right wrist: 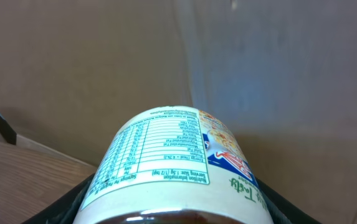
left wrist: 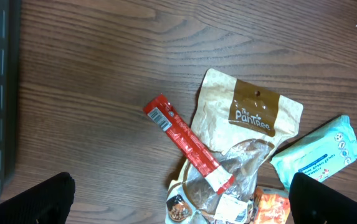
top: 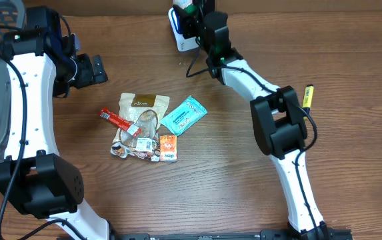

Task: Scan the item barcode
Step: 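Carry the jar to the white scanner and hold it there, then move the jar right and set it beside the highlighter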

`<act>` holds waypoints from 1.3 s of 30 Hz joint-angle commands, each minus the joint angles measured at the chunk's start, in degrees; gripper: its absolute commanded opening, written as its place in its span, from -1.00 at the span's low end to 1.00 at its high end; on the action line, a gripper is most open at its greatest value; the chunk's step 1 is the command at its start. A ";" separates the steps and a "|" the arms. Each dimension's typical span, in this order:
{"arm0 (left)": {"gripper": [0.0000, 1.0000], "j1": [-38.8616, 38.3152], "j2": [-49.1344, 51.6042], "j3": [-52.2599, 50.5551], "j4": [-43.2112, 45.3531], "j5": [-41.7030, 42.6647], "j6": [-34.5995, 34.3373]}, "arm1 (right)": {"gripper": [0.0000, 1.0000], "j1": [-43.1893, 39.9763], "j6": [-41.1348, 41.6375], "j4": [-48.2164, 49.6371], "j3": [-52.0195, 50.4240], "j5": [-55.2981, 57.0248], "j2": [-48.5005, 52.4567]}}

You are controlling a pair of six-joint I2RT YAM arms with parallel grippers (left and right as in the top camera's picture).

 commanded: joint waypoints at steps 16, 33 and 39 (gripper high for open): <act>1.00 -0.24 -0.26 -0.15 0.09 0.39 0.68 | -0.93 0.11 1.44 13.86 1.01 0.55 3.23; 0.99 -0.24 -0.26 -0.15 0.09 0.39 0.68 | -0.93 -0.59 1.44 12.94 1.01 0.52 3.23; 0.99 -0.24 -0.26 -0.15 0.09 0.39 0.68 | -0.93 -0.61 1.44 14.16 1.01 -0.13 3.17</act>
